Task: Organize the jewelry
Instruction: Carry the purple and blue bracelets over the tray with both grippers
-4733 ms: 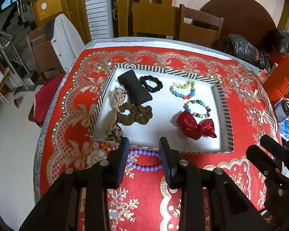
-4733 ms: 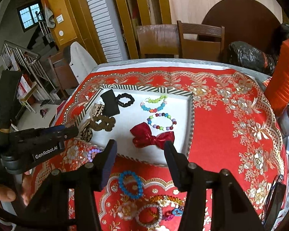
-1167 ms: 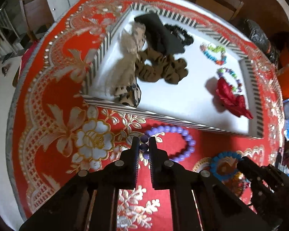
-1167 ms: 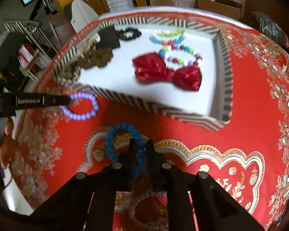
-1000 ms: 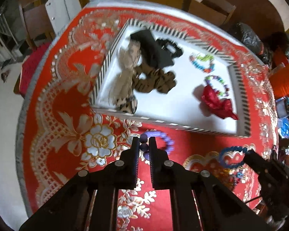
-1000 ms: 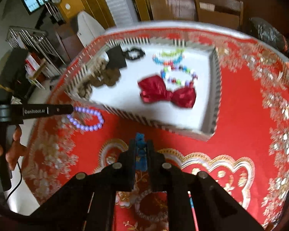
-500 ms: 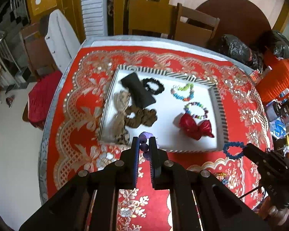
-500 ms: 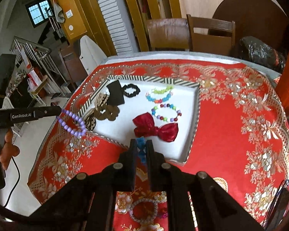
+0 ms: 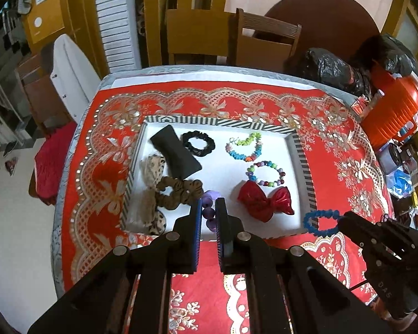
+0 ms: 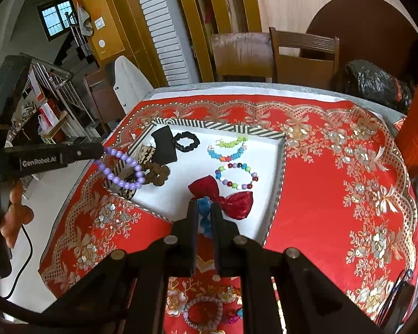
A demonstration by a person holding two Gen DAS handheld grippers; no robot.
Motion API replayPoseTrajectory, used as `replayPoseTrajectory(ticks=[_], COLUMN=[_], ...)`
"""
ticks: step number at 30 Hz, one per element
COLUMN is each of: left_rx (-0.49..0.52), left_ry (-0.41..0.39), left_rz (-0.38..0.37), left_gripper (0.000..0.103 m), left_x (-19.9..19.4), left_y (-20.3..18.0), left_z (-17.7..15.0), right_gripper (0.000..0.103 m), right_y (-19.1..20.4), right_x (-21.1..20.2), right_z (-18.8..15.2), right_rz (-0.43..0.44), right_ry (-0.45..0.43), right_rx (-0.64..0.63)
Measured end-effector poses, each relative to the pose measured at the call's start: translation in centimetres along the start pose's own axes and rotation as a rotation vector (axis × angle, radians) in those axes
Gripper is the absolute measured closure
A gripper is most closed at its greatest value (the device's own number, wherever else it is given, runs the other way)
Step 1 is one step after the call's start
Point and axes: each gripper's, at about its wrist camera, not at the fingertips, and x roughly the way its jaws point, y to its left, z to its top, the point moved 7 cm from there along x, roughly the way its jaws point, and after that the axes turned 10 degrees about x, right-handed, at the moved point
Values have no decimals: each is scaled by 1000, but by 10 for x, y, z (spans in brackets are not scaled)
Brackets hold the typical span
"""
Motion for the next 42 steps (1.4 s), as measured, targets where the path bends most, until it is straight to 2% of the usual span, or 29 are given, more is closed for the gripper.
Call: replayPoseTrajectory(ticks=[18, 26, 32, 42], left_rx=[31, -2, -59, -144], left_ry=[50, 82, 159, 195], left_rz=[-40, -75, -29, 7], left_gripper=[103, 103, 103, 103], left_x=[45, 64, 98, 114], left_y=[-18, -17, 11, 54], left_z=[15, 11, -16, -38], right_gripper=[94, 94, 94, 94], right_y=[-2, 2, 10, 48], right_x=[35, 49, 66, 117], right_z=[34, 44, 49, 53], right_rz=[2, 3, 10, 51], right_ry=[27, 41, 69, 140], right_rx=[37, 27, 13, -51])
